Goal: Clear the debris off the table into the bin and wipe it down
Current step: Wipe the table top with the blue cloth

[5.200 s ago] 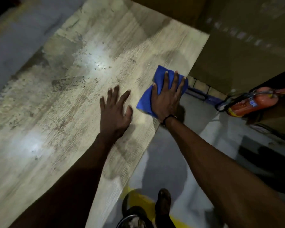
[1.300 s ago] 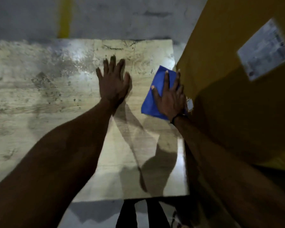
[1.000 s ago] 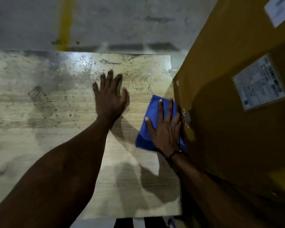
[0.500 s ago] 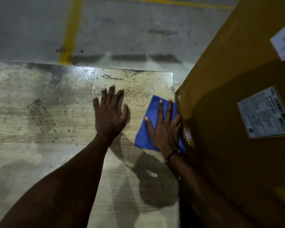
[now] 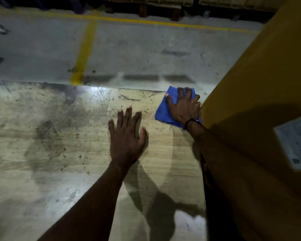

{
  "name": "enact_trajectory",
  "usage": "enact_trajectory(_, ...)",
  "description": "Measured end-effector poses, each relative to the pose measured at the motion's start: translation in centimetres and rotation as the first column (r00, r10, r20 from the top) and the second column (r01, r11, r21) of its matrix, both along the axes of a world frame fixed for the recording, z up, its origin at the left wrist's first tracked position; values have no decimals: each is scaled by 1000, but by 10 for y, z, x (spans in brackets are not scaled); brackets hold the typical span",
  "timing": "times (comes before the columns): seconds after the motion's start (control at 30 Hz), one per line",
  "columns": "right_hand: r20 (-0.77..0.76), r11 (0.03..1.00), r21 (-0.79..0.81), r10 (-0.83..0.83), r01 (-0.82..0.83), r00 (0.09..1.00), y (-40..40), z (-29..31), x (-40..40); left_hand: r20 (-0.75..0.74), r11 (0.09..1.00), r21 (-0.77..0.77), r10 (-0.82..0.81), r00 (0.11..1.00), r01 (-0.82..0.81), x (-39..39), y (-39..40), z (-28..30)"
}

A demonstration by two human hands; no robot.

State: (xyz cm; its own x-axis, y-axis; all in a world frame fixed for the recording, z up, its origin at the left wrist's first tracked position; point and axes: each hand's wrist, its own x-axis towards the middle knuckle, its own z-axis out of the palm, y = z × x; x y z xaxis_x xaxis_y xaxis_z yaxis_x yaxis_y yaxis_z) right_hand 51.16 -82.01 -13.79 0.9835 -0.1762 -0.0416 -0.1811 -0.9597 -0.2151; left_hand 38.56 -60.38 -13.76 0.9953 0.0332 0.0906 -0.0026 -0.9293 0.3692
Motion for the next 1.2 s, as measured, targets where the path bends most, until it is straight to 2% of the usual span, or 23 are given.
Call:
enact_trajectory(0.13, 13, 998, -29, 48, -47, 999, 17, -1, 11, 7, 999, -26, -18, 1000, 18, 1, 0, -1)
enact_trajectory(0.27, 14, 969, -53, 241, -240, 970, 69, 1, 13, 5, 998, -63, 2, 1000, -2, 3, 2, -3)
enact_trajectory(0.33, 8, 936, -52, 349, -348, 937, 94, 3, 15, -9, 990, -130, 49, 999, -50, 4, 4, -4)
enact_trajectory(0.43, 9, 893, -79, 445, -443, 895, 95, -2, 16, 0, 987, -144, 74, 997, -73, 4, 4, -5)
enact_trajectory(0.63, 37, 962, -135, 244, -237, 969, 19, -4, 7, -14, 997, -71, 41, 999, -42, 5, 5, -6)
enact_trajectory(0.73, 26, 976, -118, 185, -181, 982, 26, -1, 7, -25, 997, -71, 37, 999, -39, 4, 5, -6)
enact_trajectory(0.8, 22, 977, -109, 189, -186, 982, 57, -2, 11, -23, 996, -89, 32, 999, -34, 5, 6, -5)
enact_trajectory(0.97, 21, 932, -87, 354, -351, 935, 129, -1, 21, -18, 988, -145, 56, 998, -58, 4, 5, -4)
enact_trajectory(1.07, 30, 928, -89, 366, -362, 930, 101, 1, 17, -20, 995, -103, -7, 1000, 5, 4, 19, -6)
enact_trajectory(1.2, 22, 968, -130, 219, -215, 975, 29, -3, 7, -53, 997, -24, -78, 996, 77, 15, 77, -4)
